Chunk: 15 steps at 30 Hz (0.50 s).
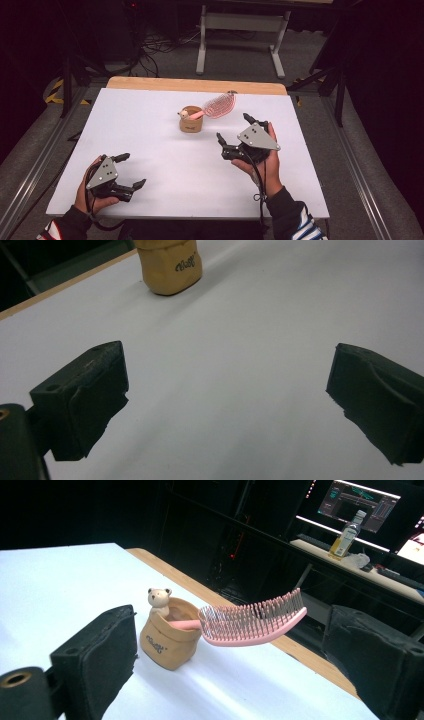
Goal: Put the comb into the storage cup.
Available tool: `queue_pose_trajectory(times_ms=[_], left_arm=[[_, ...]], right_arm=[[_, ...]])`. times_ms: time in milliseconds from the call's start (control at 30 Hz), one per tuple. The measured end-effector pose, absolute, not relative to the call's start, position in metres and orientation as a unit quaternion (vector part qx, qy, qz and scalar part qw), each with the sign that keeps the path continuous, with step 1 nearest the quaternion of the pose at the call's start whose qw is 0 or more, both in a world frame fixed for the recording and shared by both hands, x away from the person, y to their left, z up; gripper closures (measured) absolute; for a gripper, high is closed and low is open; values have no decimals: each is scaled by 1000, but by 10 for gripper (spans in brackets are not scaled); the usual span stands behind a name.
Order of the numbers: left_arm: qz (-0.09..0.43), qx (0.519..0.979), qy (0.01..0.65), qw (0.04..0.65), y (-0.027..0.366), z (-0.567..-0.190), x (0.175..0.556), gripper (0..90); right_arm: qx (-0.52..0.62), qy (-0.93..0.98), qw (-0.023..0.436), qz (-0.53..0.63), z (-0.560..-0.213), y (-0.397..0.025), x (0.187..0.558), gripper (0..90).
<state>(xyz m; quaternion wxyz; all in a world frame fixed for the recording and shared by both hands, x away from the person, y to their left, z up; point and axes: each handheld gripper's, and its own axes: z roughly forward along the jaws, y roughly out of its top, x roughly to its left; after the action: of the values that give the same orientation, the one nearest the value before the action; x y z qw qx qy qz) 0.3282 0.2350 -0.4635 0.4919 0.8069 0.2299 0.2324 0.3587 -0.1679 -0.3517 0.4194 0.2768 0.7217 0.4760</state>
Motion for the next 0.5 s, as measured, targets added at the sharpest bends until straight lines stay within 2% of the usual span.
queue_pose_trajectory(times_ms=[500], left_arm=[[234,808,228,491,235,-463,328,42]], right_arm=[[265,731,413,473,-362,-178,346,81]])
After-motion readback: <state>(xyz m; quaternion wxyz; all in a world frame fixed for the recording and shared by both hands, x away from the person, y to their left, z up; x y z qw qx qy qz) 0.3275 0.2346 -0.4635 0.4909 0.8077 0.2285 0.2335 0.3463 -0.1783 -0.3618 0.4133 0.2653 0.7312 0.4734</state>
